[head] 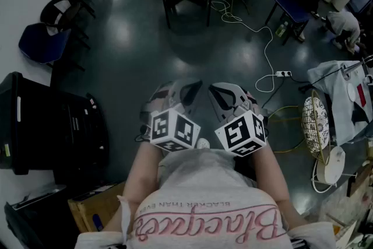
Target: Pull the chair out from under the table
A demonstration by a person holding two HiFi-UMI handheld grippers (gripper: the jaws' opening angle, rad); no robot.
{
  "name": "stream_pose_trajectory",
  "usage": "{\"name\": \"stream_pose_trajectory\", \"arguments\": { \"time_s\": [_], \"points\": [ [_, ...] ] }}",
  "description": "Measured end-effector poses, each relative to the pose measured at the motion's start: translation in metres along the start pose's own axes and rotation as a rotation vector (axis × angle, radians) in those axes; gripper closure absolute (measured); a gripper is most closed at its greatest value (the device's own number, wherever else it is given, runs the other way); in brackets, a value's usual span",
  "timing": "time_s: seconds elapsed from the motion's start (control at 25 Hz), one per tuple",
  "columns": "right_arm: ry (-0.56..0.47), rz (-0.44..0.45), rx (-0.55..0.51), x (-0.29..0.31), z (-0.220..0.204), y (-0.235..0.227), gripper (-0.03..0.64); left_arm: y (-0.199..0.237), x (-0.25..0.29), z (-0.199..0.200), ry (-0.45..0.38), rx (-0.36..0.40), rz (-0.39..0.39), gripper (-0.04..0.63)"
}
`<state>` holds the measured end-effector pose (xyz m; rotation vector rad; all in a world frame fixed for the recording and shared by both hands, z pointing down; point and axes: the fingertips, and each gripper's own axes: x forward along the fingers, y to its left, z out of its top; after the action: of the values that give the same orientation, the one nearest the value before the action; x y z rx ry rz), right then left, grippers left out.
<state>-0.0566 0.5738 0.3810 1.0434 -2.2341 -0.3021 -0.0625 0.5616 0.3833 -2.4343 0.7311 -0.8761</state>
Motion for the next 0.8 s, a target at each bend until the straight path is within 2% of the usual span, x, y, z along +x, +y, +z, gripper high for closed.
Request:
{"name": "stream_pose_trajectory", "arguments": {
  "time_s": [0.32, 0.64, 0.8],
  "points": [
    [-0.025, 0.011, 0.032, -0.011, -0.016, -0.015, 0.606, -0.008, 0.014, 0.015, 0.020, 0.003, 0.022, 0.591],
    [-0.020, 0.014, 0.061, -0.005, -0.025, -0.028, 0.606, -0.007, 0.024, 0.010, 0.051, -0.011, 0.029, 0.591],
    [-0.025, 0.018, 0.117, 0.003, -0.031, -0.039, 0.606, 0.003, 0.035, 0.003, 0.047, -0.059, 0.036, 0.591]
  ]
}}
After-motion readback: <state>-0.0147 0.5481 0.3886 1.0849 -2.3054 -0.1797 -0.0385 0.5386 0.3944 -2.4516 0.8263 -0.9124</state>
